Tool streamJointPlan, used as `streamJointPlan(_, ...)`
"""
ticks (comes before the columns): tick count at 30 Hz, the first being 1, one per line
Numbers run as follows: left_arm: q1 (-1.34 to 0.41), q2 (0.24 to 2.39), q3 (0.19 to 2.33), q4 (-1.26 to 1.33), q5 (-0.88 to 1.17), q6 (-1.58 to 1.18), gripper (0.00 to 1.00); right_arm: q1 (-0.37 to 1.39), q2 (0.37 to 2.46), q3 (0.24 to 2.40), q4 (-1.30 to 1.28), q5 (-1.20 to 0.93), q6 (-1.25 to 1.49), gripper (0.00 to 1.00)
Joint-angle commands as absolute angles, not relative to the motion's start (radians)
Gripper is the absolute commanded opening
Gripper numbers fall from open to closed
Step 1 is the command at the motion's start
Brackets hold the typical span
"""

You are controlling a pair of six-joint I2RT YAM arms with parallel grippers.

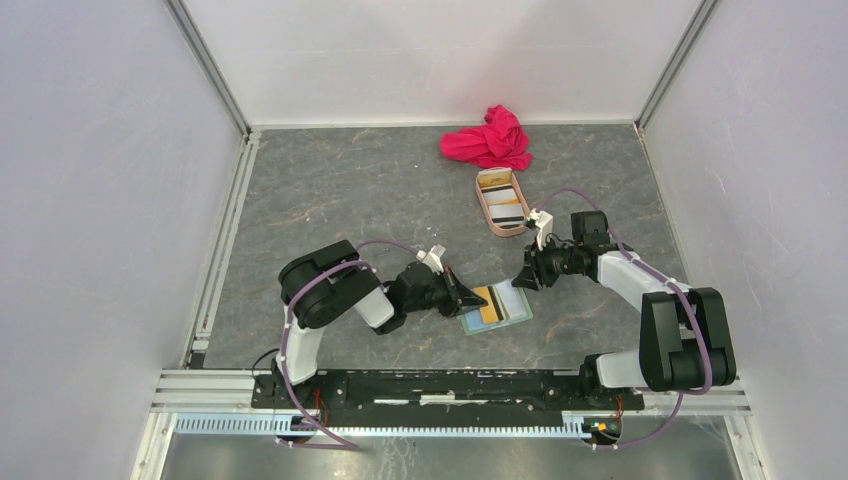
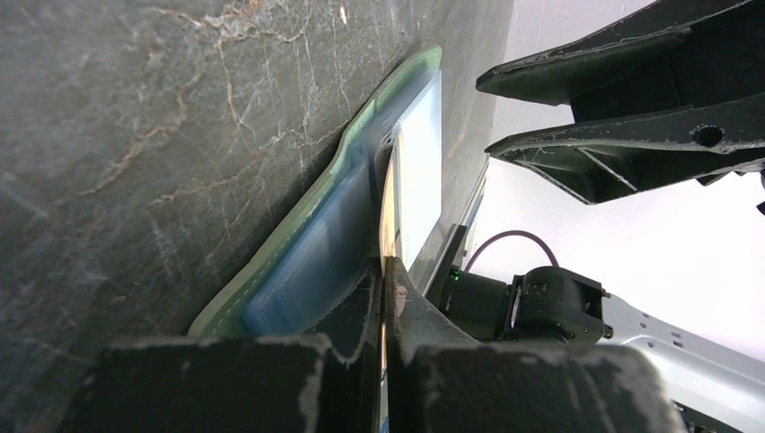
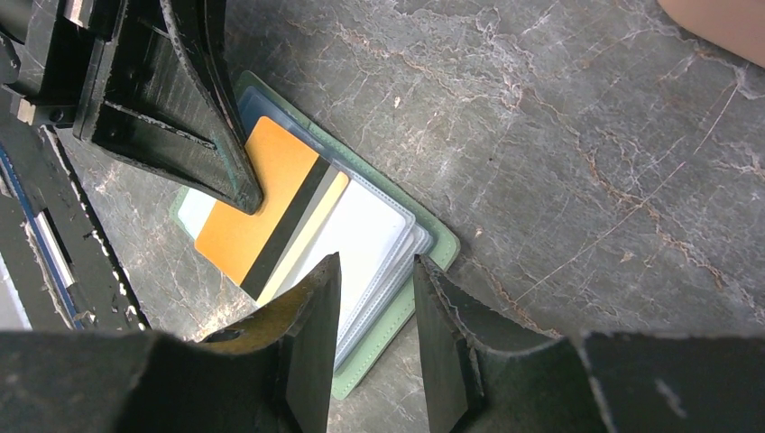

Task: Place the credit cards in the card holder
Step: Insert the credit card into the card holder.

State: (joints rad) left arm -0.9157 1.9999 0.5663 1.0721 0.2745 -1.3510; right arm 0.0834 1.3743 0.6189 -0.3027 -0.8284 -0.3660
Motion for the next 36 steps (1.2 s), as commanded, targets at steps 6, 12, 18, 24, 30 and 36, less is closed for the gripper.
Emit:
streamJointPlan(6,-0.939,1.997,0.561,1.063,0.210,-1.324,0.04,0.089,1.376,0.653,-0.293,-0.833,-0.382,0.41)
streamJointPlan(12,-0.951,1.998,0.579,1.048,0.218,-1.330,0.09,0.089,1.375,0.655,-0.294,-0.841,-0.382,0.42)
streamJointPlan(18,-0.954,1.987,0.589,1.022,0.227,-1.322,0.14,0.090,1.366,0.657,-0.296,-0.846,-0.387,0.42)
streamJointPlan(24,-0.954,1.954,0.593,0.971,0.224,-1.301,0.25,0.090,1.339,0.658,-0.306,-0.866,-0.421,0.43)
streamJointPlan(30,-0.954,1.939,0.602,0.947,0.227,-1.292,0.29,0.104,1.291,0.658,-0.359,-1.049,-0.536,0.41)
streamJointPlan(36,-0.954,1.937,0.599,0.948,0.230,-1.291,0.32,0.234,1.266,0.665,-0.489,-1.149,-0.773,0.01)
